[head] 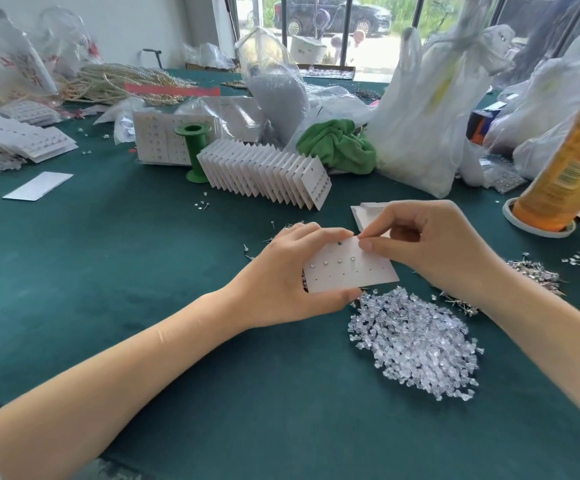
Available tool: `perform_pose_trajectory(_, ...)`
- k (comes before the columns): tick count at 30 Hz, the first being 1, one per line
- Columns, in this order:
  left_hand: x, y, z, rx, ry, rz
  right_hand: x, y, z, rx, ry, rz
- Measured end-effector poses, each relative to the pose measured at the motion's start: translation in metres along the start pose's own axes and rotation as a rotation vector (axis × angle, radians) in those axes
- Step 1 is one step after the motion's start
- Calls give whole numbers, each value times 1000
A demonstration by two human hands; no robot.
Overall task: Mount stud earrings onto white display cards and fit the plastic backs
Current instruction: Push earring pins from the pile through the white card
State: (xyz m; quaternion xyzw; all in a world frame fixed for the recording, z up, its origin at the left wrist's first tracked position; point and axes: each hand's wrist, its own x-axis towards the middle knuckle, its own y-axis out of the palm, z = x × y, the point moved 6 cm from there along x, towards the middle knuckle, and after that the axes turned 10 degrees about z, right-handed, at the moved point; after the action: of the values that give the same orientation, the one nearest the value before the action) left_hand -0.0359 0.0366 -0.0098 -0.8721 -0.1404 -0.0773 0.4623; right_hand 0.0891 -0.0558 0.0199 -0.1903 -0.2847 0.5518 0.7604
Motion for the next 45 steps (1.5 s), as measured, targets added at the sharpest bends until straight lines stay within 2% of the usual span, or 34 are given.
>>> perform_pose_trajectory(13,1,0,7,-46,-75,5,-3,1,3,-85,-29,-14)
perform_pose_trajectory(19,1,0,8,-32,-75,4,-5,4,1,-141,-11,-44)
perform_pose_trajectory(25,3,-3,10,-18,-66,-23,-6,5,8,-175,-69,-17)
perform_pose_trajectory(32,6,-5,18,3,-96,-41,-6,-7,6,14,-55,-198)
perform_pose_trajectory(35,7,-6,23,24,-109,-53,-10,-10,12,13,-95,-234)
perform_pose_trajectory(37,9,-7,26,41,-105,-79,-15,-6,14,-20,-126,-183)
perform_pose_trajectory(41,11,-11,34,119,-134,-152,-22,20,-4,-125,-25,89)
perform_pose_trajectory(45,13,-13,35,193,-145,-228,-22,32,-12,-379,22,117)
